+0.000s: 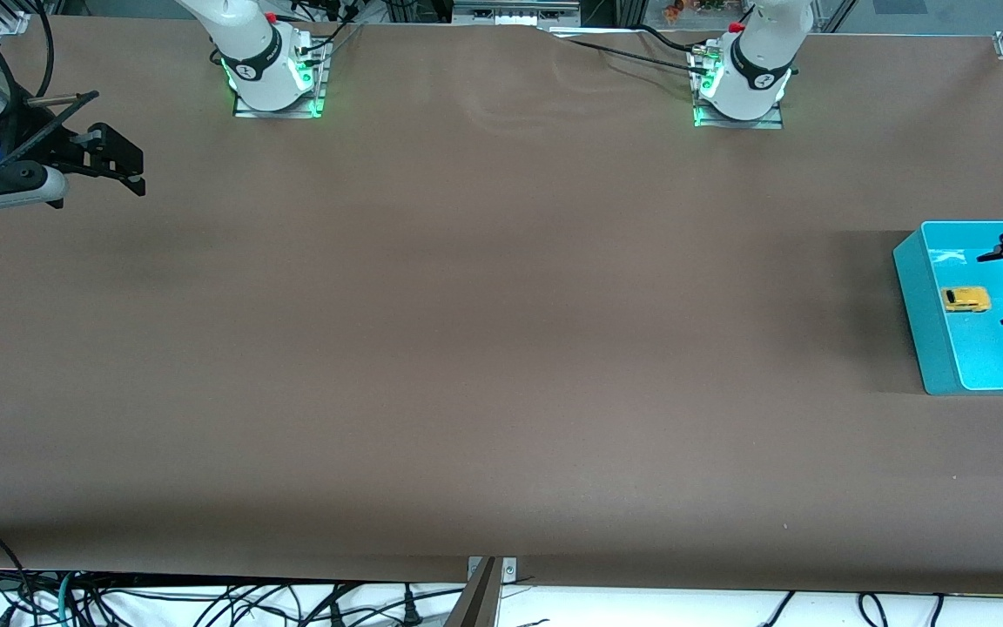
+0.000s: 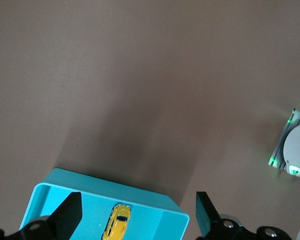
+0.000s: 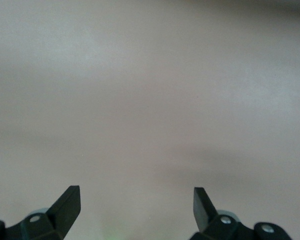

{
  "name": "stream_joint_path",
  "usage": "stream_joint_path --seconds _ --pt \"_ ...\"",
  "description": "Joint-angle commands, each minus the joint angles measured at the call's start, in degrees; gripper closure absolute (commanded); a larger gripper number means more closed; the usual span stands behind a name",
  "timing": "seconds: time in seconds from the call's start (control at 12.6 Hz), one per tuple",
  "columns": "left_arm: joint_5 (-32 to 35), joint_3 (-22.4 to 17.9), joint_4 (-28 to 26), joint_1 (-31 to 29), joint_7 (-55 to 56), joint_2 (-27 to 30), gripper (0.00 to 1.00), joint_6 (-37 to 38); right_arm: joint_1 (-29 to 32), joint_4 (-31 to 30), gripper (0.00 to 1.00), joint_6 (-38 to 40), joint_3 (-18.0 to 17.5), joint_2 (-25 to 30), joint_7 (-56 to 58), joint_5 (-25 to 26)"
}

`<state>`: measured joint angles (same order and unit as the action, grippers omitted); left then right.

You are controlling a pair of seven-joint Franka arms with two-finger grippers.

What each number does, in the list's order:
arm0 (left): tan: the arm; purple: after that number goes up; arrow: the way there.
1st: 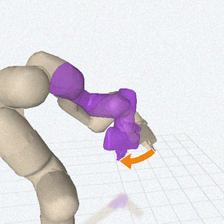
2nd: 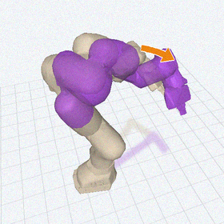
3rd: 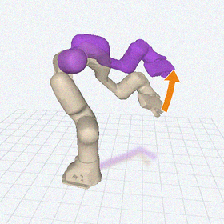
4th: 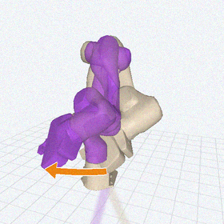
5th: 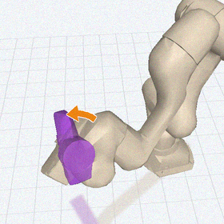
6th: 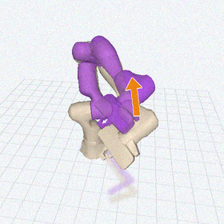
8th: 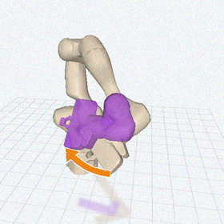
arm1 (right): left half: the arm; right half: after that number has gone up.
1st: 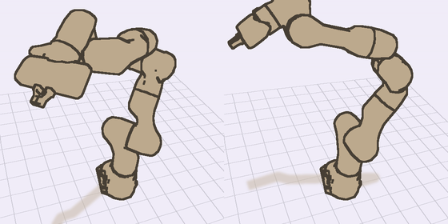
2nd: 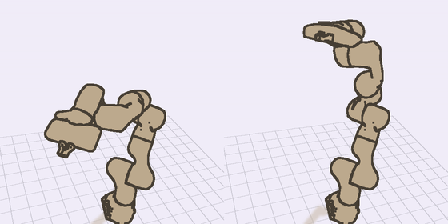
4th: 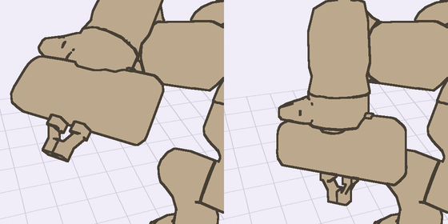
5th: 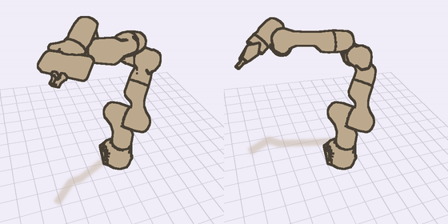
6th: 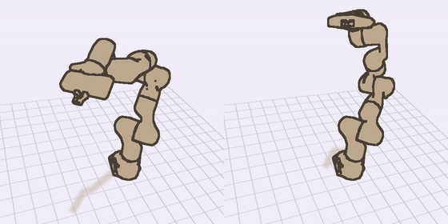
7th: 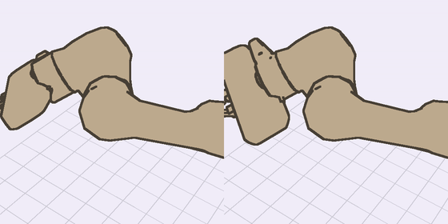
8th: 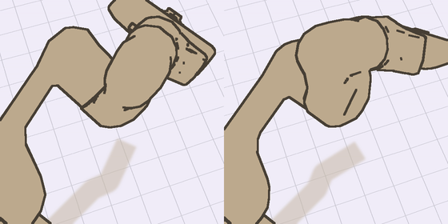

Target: Wind and store yellow beetle car

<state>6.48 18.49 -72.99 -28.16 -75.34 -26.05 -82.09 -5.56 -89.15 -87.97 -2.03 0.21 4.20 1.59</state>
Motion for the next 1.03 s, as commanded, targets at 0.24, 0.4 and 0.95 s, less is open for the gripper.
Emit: stream_joint_path --seconds 0.24,0.4,0.95 --pt "-4.98 -4.07 -7.94 12.40 29.75 13.02 0.00 1.23 -0.32 1.44 0.00 0.34 0.09 -0.56 -1.03 -0.19" --pt "-5.07 -9.06 -11.80 19.86 43.19 17.15 0.00 -0.07 -0.32 1.44 0.00 0.34 0.09 -0.56 -1.03 -0.19" --pt "-5.16 -16.21 -30.61 27.10 70.99 31.39 0.00 -15.46 -0.32 1.44 0.00 0.34 0.09 -0.56 -1.03 -0.19"
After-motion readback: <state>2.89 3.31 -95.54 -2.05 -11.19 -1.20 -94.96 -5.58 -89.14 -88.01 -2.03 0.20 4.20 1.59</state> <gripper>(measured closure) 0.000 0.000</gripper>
